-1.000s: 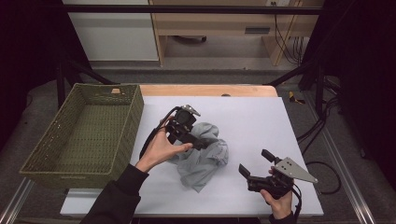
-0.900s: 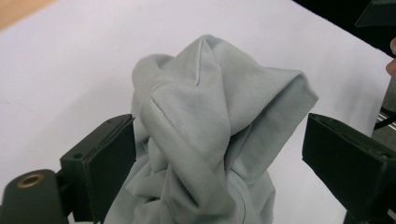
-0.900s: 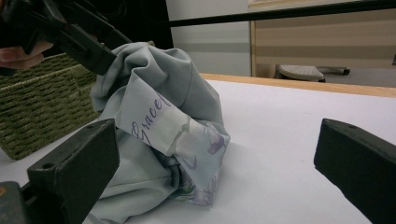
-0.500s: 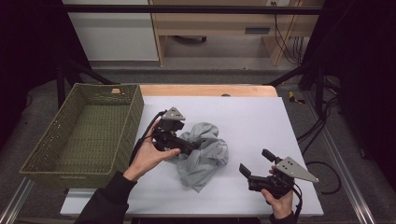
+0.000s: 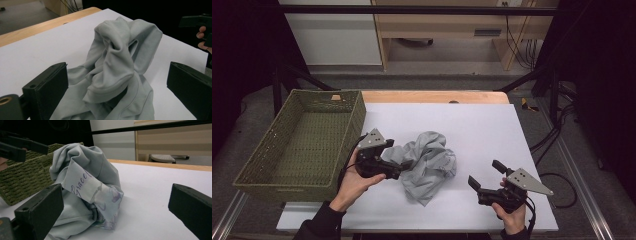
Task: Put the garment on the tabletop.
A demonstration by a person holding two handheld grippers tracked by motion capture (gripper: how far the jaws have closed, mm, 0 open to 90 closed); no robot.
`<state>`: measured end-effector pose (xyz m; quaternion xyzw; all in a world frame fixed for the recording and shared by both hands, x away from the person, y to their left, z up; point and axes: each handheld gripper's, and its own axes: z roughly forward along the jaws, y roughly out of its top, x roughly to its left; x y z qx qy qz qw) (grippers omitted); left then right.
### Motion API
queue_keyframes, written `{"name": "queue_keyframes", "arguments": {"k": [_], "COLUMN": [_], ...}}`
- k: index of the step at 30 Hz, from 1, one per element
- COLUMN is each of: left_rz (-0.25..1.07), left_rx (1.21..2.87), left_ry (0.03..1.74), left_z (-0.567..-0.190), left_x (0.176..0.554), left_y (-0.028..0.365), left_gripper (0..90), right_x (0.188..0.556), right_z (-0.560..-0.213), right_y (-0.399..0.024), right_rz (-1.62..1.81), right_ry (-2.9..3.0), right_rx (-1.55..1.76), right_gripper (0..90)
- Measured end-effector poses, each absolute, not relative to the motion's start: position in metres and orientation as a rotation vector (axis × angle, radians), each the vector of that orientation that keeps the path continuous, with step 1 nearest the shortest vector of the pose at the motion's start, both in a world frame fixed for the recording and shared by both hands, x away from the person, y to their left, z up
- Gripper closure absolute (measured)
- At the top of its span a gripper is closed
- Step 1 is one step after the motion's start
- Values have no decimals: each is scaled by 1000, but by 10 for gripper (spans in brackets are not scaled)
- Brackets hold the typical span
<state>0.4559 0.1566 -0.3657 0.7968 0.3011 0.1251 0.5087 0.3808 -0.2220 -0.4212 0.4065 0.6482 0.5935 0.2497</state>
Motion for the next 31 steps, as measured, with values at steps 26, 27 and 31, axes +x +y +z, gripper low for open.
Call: {"name": "queue_keyframes", "arguments": {"k": [26, 27, 31], "left_rz": [380, 372, 366], "left_rx": [1735, 1732, 1723], "left_ry": [811, 814, 830], "left_z": [-397, -397, -398], "left_x": [413, 413, 414], "left_y": [219, 221, 225], "left_gripper": [25, 26, 26], "right_x": [380, 380, 380], "right_z": [-424, -423, -423], "right_y": [-223, -223, -225], "right_rz": [1604, 1604, 1609], "right_ry": [1782, 1779, 1772], "right_rx": [1103, 1111, 1116], "right_gripper": [1, 1, 2]}}
